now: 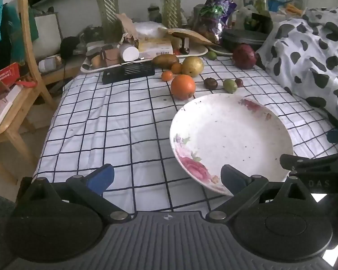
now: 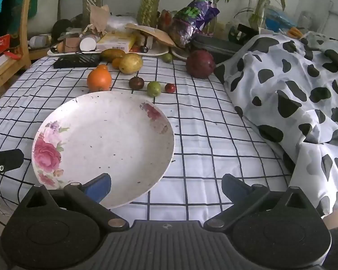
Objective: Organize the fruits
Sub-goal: 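Move both tools toward the fruits beyond the white plate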
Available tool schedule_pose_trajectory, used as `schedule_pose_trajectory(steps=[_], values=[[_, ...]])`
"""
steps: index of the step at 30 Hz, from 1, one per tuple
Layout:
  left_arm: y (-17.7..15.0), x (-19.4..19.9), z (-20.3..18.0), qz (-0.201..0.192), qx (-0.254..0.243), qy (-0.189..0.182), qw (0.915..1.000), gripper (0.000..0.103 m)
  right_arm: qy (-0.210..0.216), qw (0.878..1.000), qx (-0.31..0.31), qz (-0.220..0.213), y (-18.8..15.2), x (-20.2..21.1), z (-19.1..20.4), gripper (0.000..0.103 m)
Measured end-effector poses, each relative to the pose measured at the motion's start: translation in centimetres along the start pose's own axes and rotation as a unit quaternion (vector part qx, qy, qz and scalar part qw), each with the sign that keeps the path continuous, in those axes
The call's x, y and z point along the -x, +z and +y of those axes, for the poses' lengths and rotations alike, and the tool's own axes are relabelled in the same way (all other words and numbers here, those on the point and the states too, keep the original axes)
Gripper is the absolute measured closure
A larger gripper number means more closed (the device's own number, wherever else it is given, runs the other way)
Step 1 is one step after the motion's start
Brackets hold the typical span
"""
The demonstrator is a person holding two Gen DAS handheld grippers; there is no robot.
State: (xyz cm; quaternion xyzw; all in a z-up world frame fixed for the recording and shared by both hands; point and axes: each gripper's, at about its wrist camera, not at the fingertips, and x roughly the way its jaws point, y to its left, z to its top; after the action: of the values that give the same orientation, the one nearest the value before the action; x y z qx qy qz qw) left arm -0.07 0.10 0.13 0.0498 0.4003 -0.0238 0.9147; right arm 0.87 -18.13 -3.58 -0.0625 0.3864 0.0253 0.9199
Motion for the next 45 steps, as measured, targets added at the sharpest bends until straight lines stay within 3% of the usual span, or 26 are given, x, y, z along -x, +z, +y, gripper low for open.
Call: schedule_pose_trajectory(steps=[4, 17, 24, 34, 42, 45], values=[[0.9, -1.0, -0.5, 0.019, 0.009, 0.003, 0.9998, 0.000, -0.003, 1.000, -0.003, 0.021, 0.6, -0.7, 0.0, 0.000], [1.8, -1.5, -0.3, 0.002, 0.016, -0.015, 0.9998, 0.001, 0.015, 0.999, -0.034, 0.029, 0.9, -0.8, -1.1, 0.000], [1.4, -0.8, -0.2, 0.001, 0.008, -0.021, 0.9997, 0.001, -0.002, 0.999, -0.040, 0.028, 0.9, -0.7, -1.4, 0.000], [1.0, -0.4, 0.4, -0.006, -0.005, -0.010, 0.9999, 0.001, 0.029, 0.998, -0.045, 0.031, 1.1, -1.0, -1.6, 0.000], [0.9, -0.6, 0.3, -0.013, -0.023, -0.003, 0.9997, 0.001, 0.049, 0.998, -0.050, 0.006, 1.4, -0.5, -1.9, 0.000], [0.9, -0.6, 0.5, -0.019, -0.022, -0.014, 0.9995, 0.001, 0.051, 0.997, -0.056, 0.008, 1.6, -0.7, -2.1, 0.000]])
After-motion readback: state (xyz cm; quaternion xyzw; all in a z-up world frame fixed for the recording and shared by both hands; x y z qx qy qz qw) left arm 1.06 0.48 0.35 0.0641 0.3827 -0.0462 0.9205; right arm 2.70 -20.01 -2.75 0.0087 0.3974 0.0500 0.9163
